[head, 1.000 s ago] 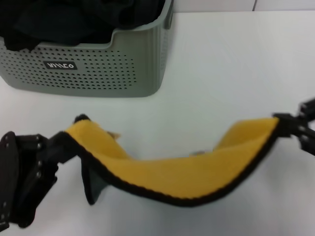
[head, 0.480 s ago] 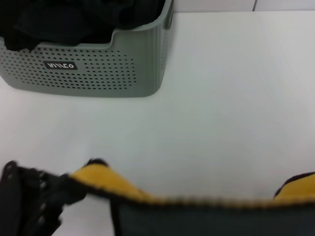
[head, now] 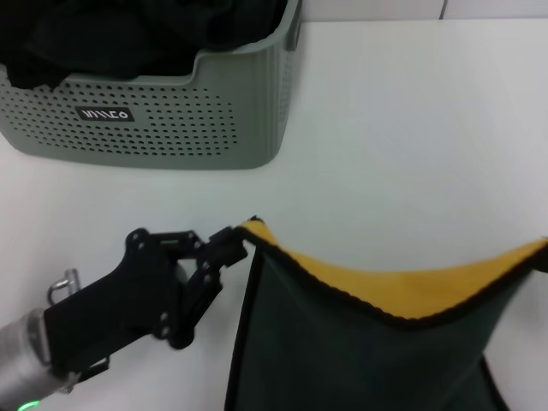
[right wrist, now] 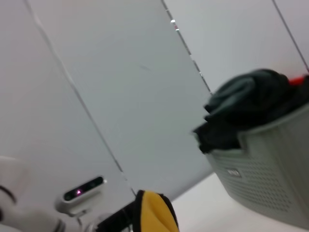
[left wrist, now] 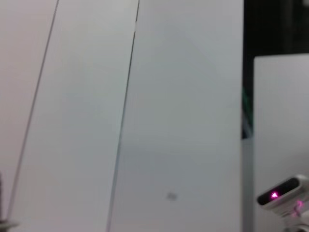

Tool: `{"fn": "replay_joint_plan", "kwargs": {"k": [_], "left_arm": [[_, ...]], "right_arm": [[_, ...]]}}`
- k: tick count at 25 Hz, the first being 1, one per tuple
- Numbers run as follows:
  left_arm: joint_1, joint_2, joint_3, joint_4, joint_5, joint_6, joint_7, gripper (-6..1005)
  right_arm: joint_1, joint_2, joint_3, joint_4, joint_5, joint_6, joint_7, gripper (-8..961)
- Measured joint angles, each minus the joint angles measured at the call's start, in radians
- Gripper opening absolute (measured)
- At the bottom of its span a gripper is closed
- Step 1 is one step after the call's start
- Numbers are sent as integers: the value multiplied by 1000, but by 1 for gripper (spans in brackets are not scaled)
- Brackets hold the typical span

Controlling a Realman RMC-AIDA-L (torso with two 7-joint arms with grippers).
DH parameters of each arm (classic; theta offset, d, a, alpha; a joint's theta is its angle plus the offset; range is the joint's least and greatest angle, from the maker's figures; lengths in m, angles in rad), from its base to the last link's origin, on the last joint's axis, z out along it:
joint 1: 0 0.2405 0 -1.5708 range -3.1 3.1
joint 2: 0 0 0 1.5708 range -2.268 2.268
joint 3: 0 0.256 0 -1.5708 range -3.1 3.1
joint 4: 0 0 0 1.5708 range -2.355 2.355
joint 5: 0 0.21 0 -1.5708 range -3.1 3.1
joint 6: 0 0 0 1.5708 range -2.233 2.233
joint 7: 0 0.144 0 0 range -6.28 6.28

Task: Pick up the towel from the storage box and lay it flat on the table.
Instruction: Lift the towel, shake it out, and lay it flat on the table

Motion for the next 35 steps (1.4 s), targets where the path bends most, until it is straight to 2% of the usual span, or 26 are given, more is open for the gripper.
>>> {"fn": "replay_joint_plan", "kwargs": {"k": [4,10,12,13,15,19,22,28,35], "left_arm": [[-11,-14,-2,1,-60,-84,10,61],[-3,-24,-2,21,-130,-228,30,65],[2,-25,-2,47,-142,-309,32,67],[5,-26,-3,59,-149,-344,35,67],[10,-27,-2,76,-163,-404,46,69],[19,-28,-3,86,-214,-465,80,71],[31,-26,-2,82,-271,-483,95,73],[41,-21,-2,75,-357,-540,117,77],[40,-26,-1,80,-368,-622,167,82]], "right_arm": [[80,2,-8,137,-62,139,-69,10],[142,8,-83,215,-59,348,-100,9],[155,9,-131,237,-45,417,-108,9],[169,10,-189,258,-12,488,-119,9],[174,11,-220,266,7,521,-123,9],[196,16,-362,271,91,659,-140,9],[219,23,-402,269,107,724,-142,9],[258,25,-410,278,109,787,-142,10],[309,24,-447,289,118,871,-135,10]]}}
